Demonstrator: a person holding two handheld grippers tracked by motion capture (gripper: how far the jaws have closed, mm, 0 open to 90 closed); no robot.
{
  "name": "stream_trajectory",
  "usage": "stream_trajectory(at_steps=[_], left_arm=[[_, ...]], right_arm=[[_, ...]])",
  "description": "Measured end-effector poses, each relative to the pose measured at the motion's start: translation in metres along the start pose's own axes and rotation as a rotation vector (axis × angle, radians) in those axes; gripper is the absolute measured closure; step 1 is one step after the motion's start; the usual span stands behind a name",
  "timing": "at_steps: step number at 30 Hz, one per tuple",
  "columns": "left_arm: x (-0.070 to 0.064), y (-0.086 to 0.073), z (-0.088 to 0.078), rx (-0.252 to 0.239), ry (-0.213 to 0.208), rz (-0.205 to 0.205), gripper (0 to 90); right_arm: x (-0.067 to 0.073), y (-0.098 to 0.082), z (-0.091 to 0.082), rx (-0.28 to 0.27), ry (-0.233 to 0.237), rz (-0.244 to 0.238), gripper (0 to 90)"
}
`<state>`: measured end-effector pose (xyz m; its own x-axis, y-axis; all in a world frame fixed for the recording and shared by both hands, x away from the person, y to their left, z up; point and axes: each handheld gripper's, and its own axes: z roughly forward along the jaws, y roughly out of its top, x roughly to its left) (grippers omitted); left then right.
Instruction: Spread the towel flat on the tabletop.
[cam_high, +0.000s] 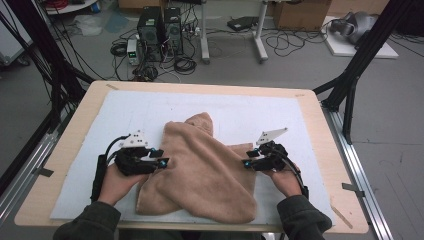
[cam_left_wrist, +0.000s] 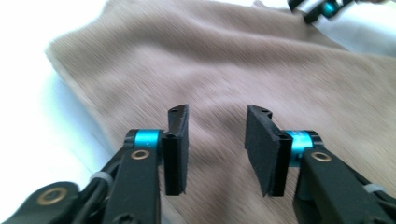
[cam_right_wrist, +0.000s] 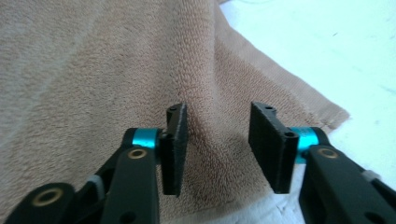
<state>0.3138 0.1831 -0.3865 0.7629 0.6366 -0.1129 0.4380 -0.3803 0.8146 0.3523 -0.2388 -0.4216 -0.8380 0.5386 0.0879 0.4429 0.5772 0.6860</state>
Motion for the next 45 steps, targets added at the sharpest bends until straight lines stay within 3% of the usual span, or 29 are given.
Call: stream_trajectory(at_steps=[5, 8, 11, 15, 19, 22, 31, 33, 36, 40, 45], left_arm=[[0.017, 0.011, 0.021, 0.049, 0.063, -0.001, 45.7], [0.024, 0.014, 0.036, 0.09, 0.054, -0.012, 43.8], [0.028, 0.014, 0.049, 0.129, 0.035, -0.008, 47.6], [0.028, 0.011, 0.056, 0.157, 0.046, 0.031, 71.4], [0.026, 0.012, 0.052, 0.161, 0.059, 0.042, 78.3], [0.022, 0.013, 0.042, 0.139, 0.058, 0.055, 79.0], [0.012, 0.005, 0.012, 0.081, 0.062, 0.075, 77.3], [0.012, 0.003, 0.015, 0.095, 0.036, 0.065, 72.0], [0.01, -0.001, 0.024, 0.141, 0.043, 0.07, 66.7], [0.011, -0.002, 0.028, 0.154, 0.06, 0.073, 76.7], [0.013, -0.001, 0.02, 0.115, 0.063, 0.069, 84.4]], right_arm=[[0.002, 0.002, 0.01, 0.021, 0.014, -0.009, 58.7], [0.003, 0.004, 0.016, 0.038, 0.008, -0.015, 59.3], [0.002, 0.004, 0.022, 0.046, 0.008, -0.016, 60.2], [0.002, 0.004, 0.022, 0.052, 0.0, -0.028, 68.0], [0.004, 0.005, 0.023, 0.054, 0.013, -0.04, 81.5], [0.009, 0.008, 0.018, 0.05, -0.012, -0.064, 82.2], [0.021, 0.018, -0.017, -0.076, -0.01, -0.084, 82.3], [0.024, 0.021, -0.019, -0.072, -0.002, -0.096, 82.3], [0.025, 0.024, -0.014, -0.048, -0.005, -0.104, 82.2], [0.024, 0.025, -0.006, -0.024, -0.006, -0.113, 82.0], [0.024, 0.027, -0.008, -0.036, -0.007, -0.108, 82.0]])
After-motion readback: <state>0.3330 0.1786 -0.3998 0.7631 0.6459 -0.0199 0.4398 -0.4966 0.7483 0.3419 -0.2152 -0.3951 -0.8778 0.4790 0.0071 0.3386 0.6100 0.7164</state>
